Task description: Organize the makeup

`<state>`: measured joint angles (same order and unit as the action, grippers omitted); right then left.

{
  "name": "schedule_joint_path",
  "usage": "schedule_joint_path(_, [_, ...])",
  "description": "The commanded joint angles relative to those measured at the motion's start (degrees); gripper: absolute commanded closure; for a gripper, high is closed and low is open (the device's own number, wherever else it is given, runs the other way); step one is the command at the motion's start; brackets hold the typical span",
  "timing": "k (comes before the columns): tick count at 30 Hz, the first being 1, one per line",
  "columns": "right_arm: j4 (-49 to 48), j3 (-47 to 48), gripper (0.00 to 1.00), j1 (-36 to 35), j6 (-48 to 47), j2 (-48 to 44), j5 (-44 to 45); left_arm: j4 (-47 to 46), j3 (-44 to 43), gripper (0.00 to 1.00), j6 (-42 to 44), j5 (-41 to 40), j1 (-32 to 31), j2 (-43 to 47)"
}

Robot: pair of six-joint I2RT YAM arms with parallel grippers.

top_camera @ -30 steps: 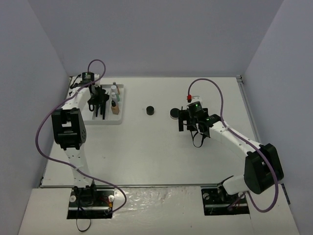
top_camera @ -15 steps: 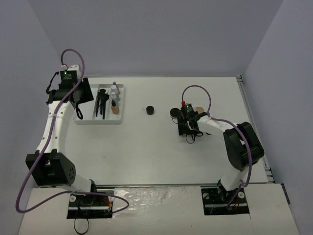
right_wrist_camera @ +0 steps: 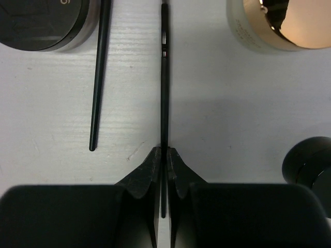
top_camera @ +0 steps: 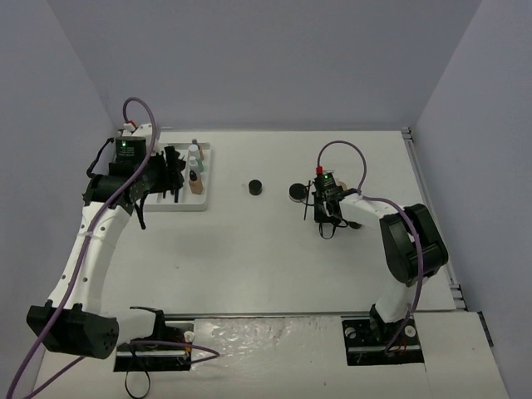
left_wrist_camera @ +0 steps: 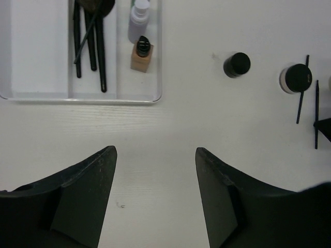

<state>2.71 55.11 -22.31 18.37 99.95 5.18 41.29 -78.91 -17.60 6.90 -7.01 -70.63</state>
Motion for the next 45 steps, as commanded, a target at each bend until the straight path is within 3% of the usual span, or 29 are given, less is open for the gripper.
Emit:
schedule_joint_path(1, [1.9, -2.1, 1.0, 0.5, -0.1, -1.4, 1.9, -2.8, -1.5, 0.41, -4.2, 0.1, -6.5, 1.5])
schedule_joint_path(10, [-1.5, -5.5, 1.0, 0.1, -0.6, -19.7, -5.3, -8.7, -2.0, 0.4, -11.7, -0.4, -19.1, 0.2])
schedule_joint_path(18, [-11.6, -7.5, 1.0, -4.2, 3.9, -34.3, -16.2, -24.1, -1.9, 0.4, -20.6, -0.8, -28.0, -3.3])
schedule_joint_path(25, [-22.1, -7.0, 1.0, -11.0, 8.8, -36.1, -18.1, -32.9, -3.0, 0.4, -22.3, -0.6, -33.1, -7.7])
schedule_joint_path(37, [-30.8, -6.3, 1.0, -11.4, 13.8, -34.9, -23.4, -36.6, -3.2, 0.42, -23.4, 0.1, -35.1, -10.5])
schedule_joint_path(41, [-32.0, -6.6, 1.0, -11.5, 14.3, -34.6, -23.9, -37.5, -3.4, 0.51, -23.6, 0.7, -35.2, -11.3])
schedule_joint_path(45, [-32.5, -6.8, 1.0, -11.6, 14.5, -34.4, -23.8, -38.3, -3.5, 0.68, -23.7, 1.1, -35.2, -11.9])
